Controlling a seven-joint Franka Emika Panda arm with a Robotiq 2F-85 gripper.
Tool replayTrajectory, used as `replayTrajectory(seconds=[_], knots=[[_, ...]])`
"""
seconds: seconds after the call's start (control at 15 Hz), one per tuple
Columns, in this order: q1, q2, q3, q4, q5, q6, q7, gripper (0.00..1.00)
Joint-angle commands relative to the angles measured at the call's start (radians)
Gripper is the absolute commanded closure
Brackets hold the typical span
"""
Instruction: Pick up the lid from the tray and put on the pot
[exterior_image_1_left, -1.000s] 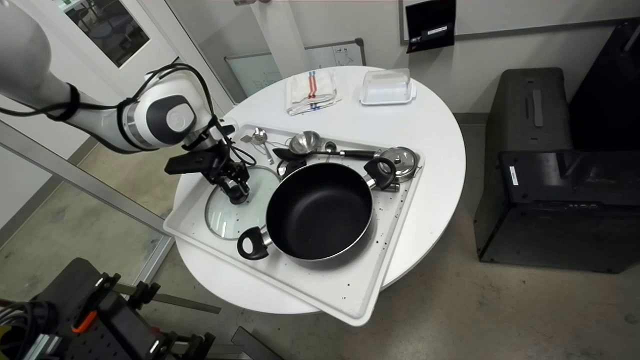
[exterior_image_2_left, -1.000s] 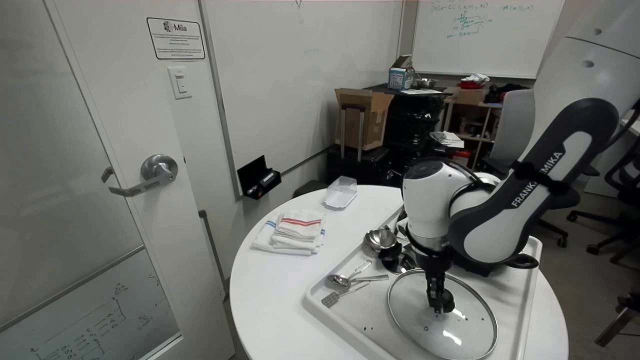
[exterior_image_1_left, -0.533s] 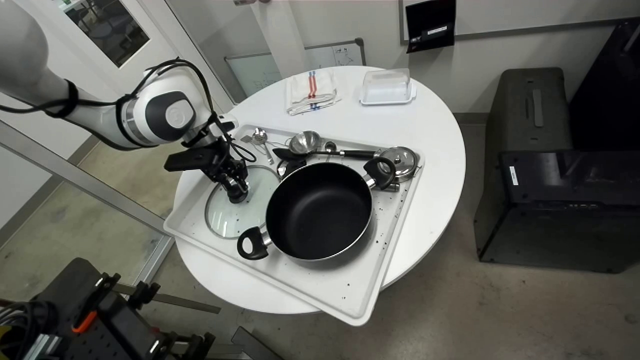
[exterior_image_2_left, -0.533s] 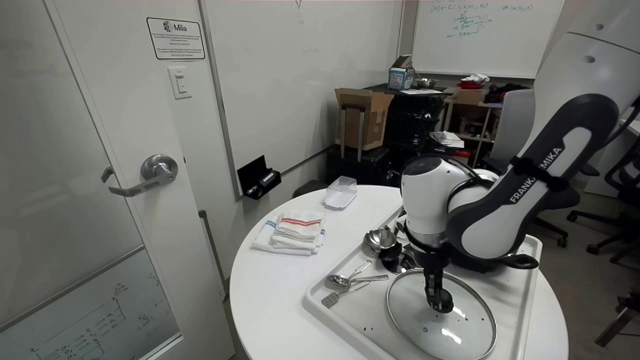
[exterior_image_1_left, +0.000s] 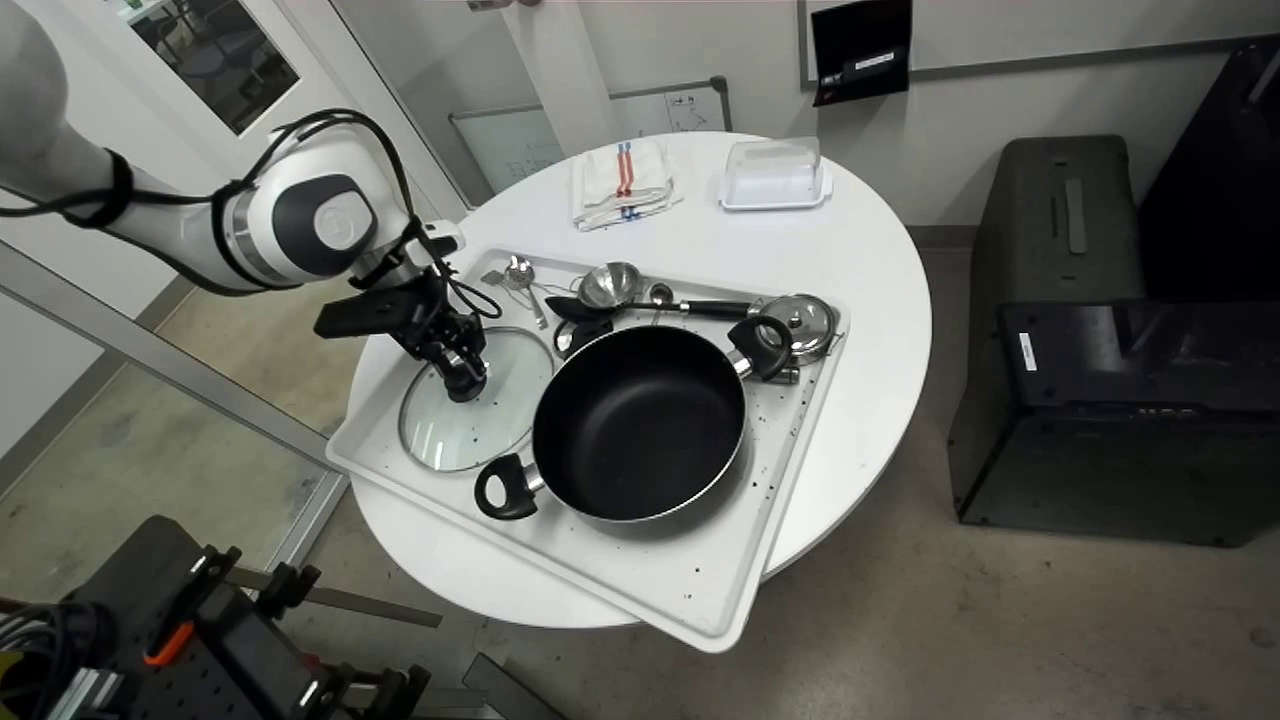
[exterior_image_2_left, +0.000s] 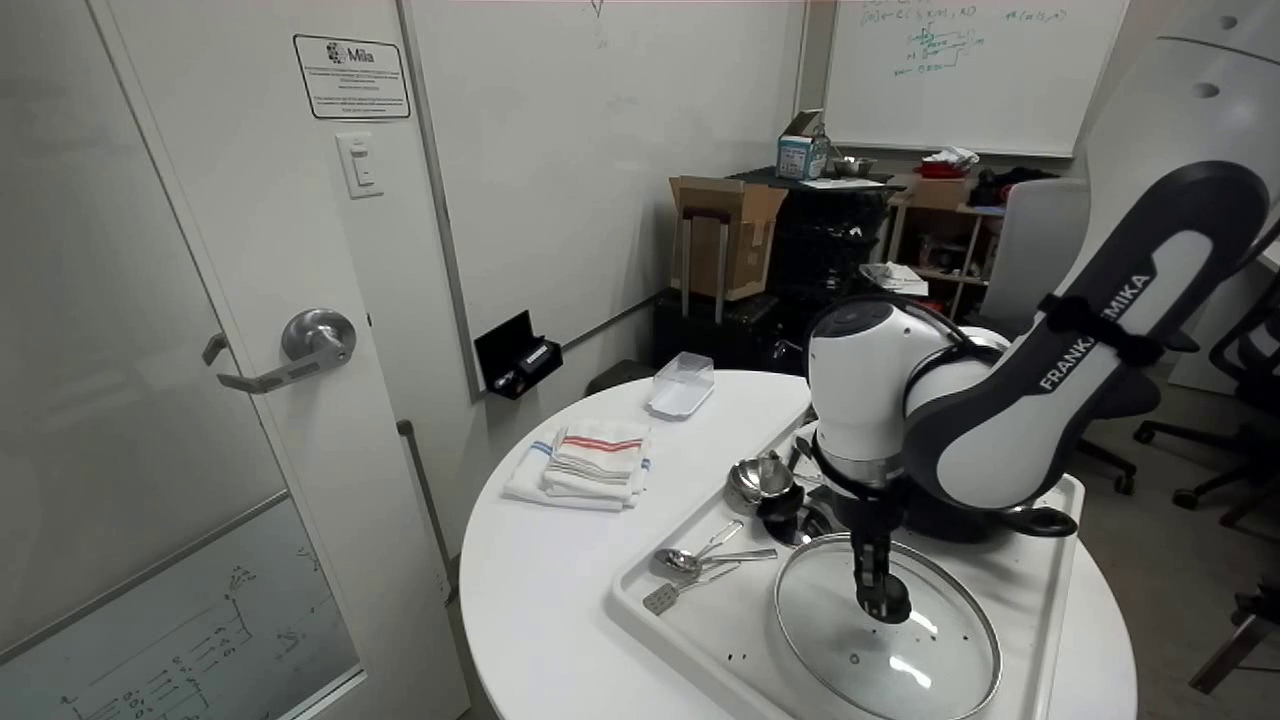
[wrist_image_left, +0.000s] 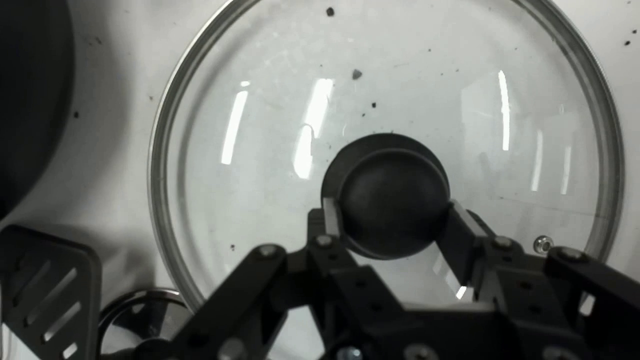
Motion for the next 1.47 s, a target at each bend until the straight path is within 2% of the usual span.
replayTrajectory(seconds=[0.0, 0.6, 1.0, 1.4], knots=[[0.001, -0.131, 0.013, -0.117, 0.004, 0.012, 0.000, 0.75], [-0.023, -0.366, 0.025, -0.285, 0.024, -0.018, 0.009, 0.75], [-0.110, -0.472, 0.011, -0.317, 0.088, -0.035, 0.006, 0.75], [-0.202, -0.494, -0.041, -0.287, 0.163, -0.071, 0.027, 0.75]])
